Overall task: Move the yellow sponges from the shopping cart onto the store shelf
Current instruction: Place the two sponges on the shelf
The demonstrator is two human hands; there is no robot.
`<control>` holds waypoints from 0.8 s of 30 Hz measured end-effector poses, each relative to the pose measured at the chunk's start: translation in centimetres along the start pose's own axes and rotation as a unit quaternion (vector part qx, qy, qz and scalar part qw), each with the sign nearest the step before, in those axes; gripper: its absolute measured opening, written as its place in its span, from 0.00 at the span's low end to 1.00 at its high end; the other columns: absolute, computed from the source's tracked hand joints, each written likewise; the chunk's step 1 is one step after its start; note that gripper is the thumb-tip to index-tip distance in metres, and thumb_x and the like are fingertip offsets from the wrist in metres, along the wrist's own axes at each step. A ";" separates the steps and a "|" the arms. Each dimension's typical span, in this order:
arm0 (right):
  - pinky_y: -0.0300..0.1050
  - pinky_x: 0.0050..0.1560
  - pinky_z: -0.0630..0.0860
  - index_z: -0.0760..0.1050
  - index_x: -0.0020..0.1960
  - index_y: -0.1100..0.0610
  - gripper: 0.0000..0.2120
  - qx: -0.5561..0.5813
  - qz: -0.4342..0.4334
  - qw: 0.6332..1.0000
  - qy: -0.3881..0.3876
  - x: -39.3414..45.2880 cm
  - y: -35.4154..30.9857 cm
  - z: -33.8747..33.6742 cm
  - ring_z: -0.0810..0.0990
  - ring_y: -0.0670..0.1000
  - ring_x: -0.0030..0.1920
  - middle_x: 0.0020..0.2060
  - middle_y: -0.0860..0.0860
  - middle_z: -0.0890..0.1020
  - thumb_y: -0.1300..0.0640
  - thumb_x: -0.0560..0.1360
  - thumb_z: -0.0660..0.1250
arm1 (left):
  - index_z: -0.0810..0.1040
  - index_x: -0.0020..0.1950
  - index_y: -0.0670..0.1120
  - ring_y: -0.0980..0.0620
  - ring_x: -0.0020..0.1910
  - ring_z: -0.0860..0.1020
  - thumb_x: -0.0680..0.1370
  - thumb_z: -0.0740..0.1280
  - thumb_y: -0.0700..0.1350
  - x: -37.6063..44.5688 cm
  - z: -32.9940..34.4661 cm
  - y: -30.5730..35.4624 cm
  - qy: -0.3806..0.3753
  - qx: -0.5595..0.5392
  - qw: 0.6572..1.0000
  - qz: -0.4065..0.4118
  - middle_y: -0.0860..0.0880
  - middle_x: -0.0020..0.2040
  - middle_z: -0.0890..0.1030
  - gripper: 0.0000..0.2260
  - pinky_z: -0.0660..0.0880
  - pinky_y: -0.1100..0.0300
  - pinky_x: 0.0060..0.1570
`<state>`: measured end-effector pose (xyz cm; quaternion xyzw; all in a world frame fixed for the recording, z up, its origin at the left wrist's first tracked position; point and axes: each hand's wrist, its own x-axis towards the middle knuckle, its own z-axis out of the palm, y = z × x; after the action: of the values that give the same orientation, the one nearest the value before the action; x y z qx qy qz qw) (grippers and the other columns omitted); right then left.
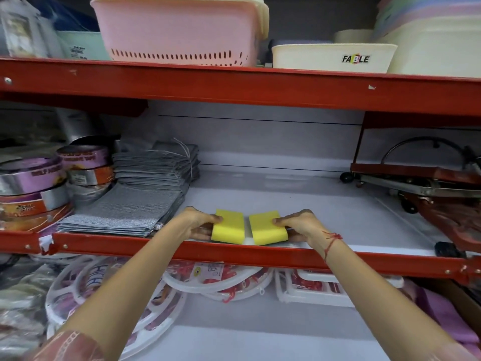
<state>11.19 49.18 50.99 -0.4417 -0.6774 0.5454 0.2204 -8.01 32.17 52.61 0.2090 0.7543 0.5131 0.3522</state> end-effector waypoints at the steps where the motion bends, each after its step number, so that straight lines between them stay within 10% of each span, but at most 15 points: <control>1: 0.54 0.50 0.82 0.79 0.52 0.66 0.33 -0.019 -0.011 1.000 0.012 0.5 0.3 -0.1 0.83 0.59 0.50 0.50 0.62 0.84 0.50 0.54 0.81 | 0.74 0.62 0.34 0.45 0.40 0.83 0.68 0.77 0.40 0.0 0.0 0.0 0.004 0.014 1.000 0.004 0.39 0.48 0.83 0.25 0.83 0.53 0.34; 10: 0.55 0.60 0.77 0.78 0.57 0.68 0.28 -0.105 -0.060 0.988 0.091 -2.4 0.4 0.7 0.83 0.57 0.50 0.48 0.59 0.84 0.48 0.68 0.74 | 0.75 0.61 0.35 0.44 0.52 0.81 0.73 0.73 0.45 -1.7 -0.4 0.1 0.025 0.092 0.994 0.058 0.40 0.57 0.80 0.22 0.80 0.52 0.44; 13: 0.46 0.62 0.74 0.78 0.60 0.61 0.22 -0.107 -0.106 0.981 0.125 -4.8 0.4 1.1 0.80 0.55 0.59 0.57 0.56 0.83 0.49 0.71 0.71 | 0.78 0.58 0.37 0.47 0.51 0.79 0.75 0.70 0.43 -2.8 -0.5 -0.6 0.032 0.049 0.990 0.124 0.40 0.55 0.81 0.15 0.80 0.54 0.46; 24: 0.47 0.51 0.79 0.82 0.43 0.50 0.05 0.090 -0.192 0.973 0.095 -14.6 5.8 4.4 0.82 0.49 0.42 0.39 0.49 0.85 0.58 0.74 0.68 | 0.79 0.54 0.41 0.52 0.42 0.84 0.78 0.65 0.41 -9.4 0.4 -9.2 -0.035 -0.175 0.973 0.144 0.44 0.49 0.84 0.08 0.83 0.63 0.40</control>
<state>17.31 34.59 46.89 -0.3319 -0.6737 0.5067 0.4233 -1.06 22.51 46.99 0.2678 0.6023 0.6748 0.3319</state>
